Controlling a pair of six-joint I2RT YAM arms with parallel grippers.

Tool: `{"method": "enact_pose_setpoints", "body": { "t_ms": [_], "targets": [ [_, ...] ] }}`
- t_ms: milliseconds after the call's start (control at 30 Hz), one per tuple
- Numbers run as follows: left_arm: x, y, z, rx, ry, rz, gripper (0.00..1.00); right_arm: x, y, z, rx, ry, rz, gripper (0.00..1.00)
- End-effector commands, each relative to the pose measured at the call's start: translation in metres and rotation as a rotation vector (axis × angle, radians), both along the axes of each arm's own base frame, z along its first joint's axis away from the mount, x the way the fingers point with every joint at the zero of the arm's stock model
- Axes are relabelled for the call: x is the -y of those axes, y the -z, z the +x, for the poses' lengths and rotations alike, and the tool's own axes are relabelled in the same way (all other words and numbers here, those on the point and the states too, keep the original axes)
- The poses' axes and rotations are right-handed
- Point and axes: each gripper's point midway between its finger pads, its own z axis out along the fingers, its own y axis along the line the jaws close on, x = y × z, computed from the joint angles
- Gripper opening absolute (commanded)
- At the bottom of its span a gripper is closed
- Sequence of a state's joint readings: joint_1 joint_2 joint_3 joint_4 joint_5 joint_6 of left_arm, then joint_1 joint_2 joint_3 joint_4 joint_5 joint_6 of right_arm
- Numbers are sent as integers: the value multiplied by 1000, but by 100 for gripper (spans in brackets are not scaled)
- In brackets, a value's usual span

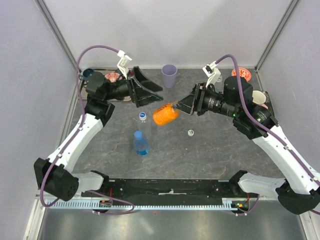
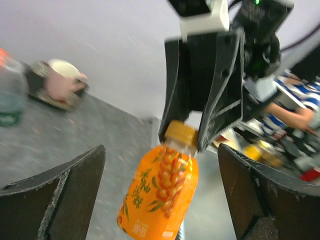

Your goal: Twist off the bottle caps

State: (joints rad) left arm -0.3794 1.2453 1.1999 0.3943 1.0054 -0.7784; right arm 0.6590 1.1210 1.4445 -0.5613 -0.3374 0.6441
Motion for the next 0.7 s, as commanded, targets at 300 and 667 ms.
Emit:
{"method": "enact_pose_setpoints", "body": {
  "t_ms": [300, 667],
  "targets": [
    [15, 14, -56, 80, 251, 136, 100, -11, -69, -10, 139, -97, 131, 0],
    [32, 37, -70, 111, 264, 226, 86, -15, -67, -6, 140, -102, 121, 0]
  ]
}}
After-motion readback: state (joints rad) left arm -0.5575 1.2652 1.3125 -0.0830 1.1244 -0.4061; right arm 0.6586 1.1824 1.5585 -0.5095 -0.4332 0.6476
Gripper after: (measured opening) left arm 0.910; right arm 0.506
